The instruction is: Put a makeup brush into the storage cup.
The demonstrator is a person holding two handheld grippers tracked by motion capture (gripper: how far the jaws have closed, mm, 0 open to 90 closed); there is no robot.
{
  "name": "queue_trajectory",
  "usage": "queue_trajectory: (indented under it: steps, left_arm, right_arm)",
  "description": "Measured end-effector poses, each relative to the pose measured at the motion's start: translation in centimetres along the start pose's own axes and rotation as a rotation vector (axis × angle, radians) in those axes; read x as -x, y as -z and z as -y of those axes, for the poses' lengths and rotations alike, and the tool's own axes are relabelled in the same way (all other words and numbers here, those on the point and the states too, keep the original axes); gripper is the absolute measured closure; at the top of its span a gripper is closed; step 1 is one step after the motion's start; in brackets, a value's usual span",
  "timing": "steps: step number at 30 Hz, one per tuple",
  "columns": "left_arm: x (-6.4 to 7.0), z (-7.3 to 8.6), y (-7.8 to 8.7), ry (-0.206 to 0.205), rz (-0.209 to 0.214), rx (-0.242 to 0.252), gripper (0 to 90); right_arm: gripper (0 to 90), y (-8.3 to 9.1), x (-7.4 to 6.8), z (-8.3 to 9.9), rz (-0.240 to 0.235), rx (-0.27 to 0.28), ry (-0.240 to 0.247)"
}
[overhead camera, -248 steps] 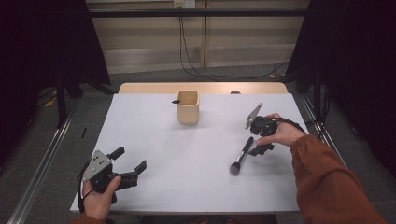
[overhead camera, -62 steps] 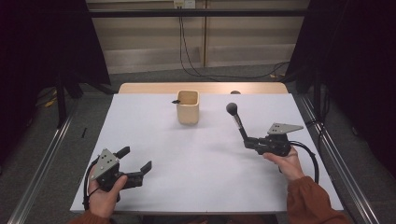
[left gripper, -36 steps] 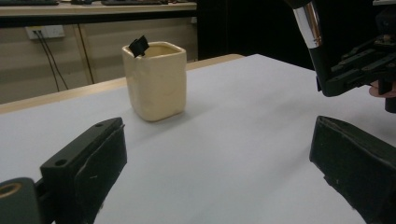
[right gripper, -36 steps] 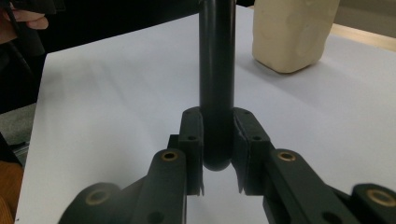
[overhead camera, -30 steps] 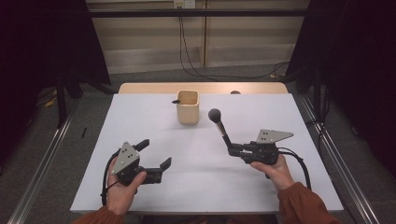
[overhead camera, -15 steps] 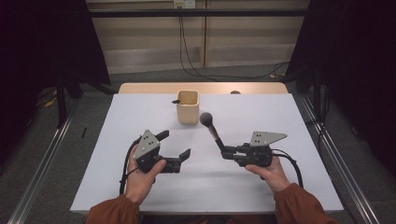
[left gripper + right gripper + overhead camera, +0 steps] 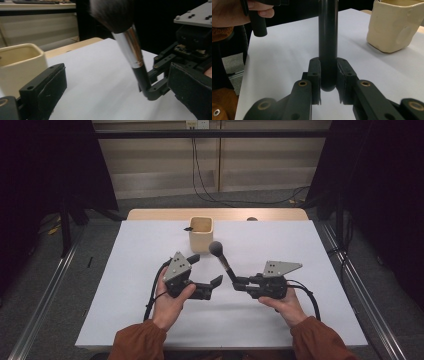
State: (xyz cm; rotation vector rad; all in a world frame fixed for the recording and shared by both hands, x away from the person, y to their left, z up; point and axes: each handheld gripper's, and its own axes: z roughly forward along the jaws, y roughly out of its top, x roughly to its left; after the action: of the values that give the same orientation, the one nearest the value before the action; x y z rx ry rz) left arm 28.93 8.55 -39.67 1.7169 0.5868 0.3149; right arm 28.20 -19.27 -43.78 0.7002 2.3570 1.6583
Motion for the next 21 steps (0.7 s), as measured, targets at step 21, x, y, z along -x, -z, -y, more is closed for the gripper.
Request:
queue_trajectory:
  steps: [21]
  left_arm:
    - [1.3,0.2,-2.8,-0.036,-0.041,-0.030,10.5]
  right_arm:
    - [75.6,-0.3,-0.1,0.3,-0.001,-0.016,0.001]
